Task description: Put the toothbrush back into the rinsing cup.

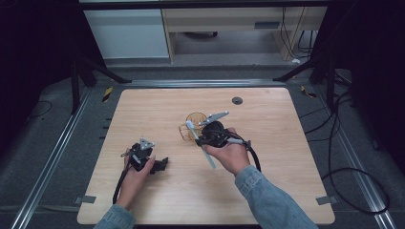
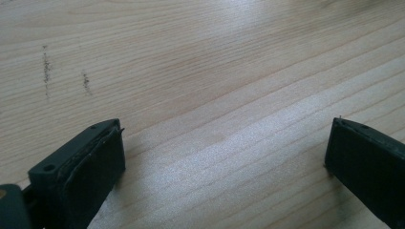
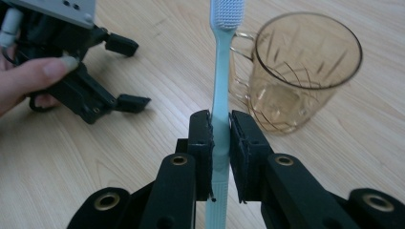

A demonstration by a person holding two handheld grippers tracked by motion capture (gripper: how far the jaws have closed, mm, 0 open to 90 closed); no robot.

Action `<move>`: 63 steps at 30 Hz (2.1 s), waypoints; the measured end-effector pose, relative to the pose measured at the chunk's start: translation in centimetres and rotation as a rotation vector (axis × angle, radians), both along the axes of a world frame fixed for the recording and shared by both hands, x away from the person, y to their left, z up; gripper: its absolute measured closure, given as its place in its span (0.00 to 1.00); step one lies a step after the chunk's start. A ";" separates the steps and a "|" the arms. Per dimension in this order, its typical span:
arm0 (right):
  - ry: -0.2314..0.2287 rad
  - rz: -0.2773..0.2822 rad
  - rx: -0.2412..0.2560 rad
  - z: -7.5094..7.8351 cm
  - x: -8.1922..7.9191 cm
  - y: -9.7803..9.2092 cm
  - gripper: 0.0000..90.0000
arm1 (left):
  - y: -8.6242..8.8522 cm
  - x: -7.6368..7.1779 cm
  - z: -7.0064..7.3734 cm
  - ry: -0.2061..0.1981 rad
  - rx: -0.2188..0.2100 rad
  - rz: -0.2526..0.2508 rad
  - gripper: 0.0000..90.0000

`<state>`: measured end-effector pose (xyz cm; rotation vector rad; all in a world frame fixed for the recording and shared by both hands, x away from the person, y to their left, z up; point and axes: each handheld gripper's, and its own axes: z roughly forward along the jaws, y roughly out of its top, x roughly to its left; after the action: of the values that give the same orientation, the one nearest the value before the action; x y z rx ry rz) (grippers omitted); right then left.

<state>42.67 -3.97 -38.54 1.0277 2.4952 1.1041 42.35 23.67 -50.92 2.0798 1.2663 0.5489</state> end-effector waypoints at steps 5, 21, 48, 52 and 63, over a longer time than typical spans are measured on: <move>-0.029 0.010 0.022 0.0 -0.1 1.0 0.88 | 0.0 0.0 0.0 -0.002 -0.003 0.002 0.00; -0.128 -0.016 0.126 0.1 0.2 4.3 0.88 | 0.0 0.0 0.0 -0.004 -0.005 0.004 0.00; -0.266 -0.058 0.211 1.7 1.2 7.5 0.88 | 0.0 0.0 0.0 -0.002 -0.005 0.003 0.00; -0.273 -0.068 0.222 1.6 1.3 7.6 0.88 | 0.0 0.0 0.0 -0.002 -0.006 0.003 0.00; -0.311 -0.092 0.259 1.5 1.3 7.9 0.88 | 0.0 0.0 0.0 -0.002 -0.006 0.003 0.00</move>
<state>43.96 3.93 -37.02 0.9375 2.0820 1.4608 42.34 23.65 -50.94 2.0726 1.2689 0.5481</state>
